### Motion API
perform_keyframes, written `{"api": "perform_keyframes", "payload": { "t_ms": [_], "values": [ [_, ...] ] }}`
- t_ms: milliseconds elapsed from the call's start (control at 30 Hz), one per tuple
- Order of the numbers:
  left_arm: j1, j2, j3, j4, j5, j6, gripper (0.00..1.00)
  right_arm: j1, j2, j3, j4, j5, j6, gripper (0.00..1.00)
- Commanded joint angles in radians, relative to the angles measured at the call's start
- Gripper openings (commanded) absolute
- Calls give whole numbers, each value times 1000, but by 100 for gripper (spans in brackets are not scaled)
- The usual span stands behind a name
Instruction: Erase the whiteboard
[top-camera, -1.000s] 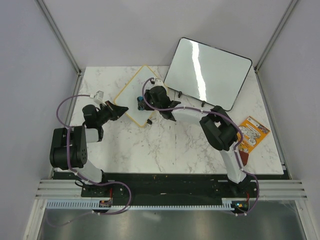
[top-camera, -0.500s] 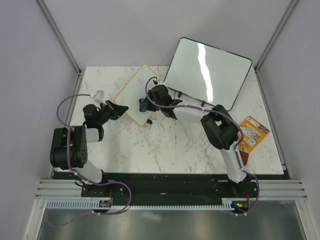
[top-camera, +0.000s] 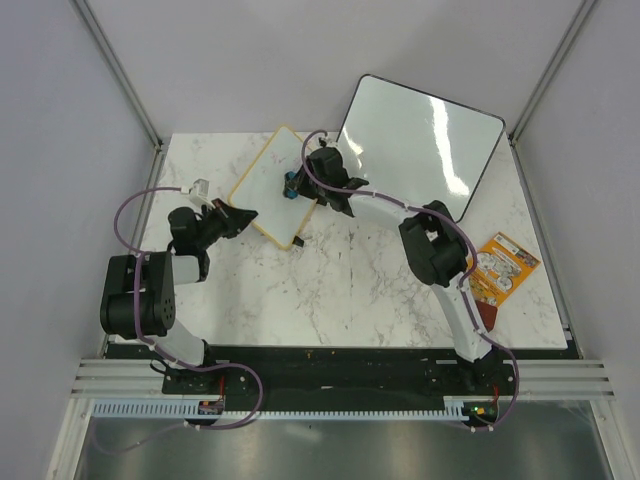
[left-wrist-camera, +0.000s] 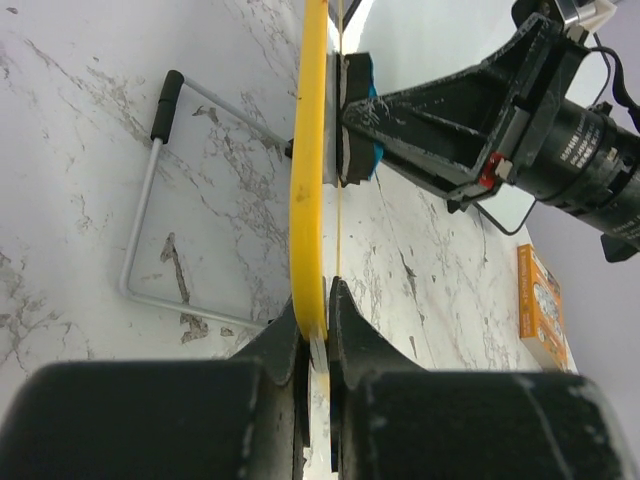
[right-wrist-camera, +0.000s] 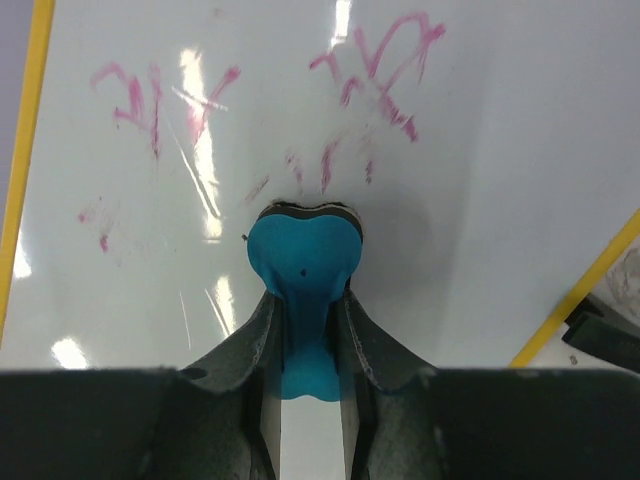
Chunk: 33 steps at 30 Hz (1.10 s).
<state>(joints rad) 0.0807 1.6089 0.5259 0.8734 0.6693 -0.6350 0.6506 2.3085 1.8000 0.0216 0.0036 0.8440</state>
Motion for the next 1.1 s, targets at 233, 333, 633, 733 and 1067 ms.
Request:
{"api": "perform_keyframes", "payload": {
  "t_ms": [233, 333, 633, 733, 1067],
  "values": [
    [-68, -9, -24, -88, 181, 207, 2, -117, 212, 163, -2, 242, 76, 0],
    [-68, -9, -24, -90, 179, 209, 2, -129, 241, 212, 6, 230, 73, 0],
    [-68, -12, -24, -94, 174, 210, 2, -131, 305, 374, -9, 135, 21, 0],
    [-68, -10, -21, -96, 177, 212, 2, -120, 281, 326, 7, 63, -8, 0],
    [-68, -12, -20, -100, 176, 216, 2, -13, 152, 251, 86, -74, -129, 0]
  ]
}}
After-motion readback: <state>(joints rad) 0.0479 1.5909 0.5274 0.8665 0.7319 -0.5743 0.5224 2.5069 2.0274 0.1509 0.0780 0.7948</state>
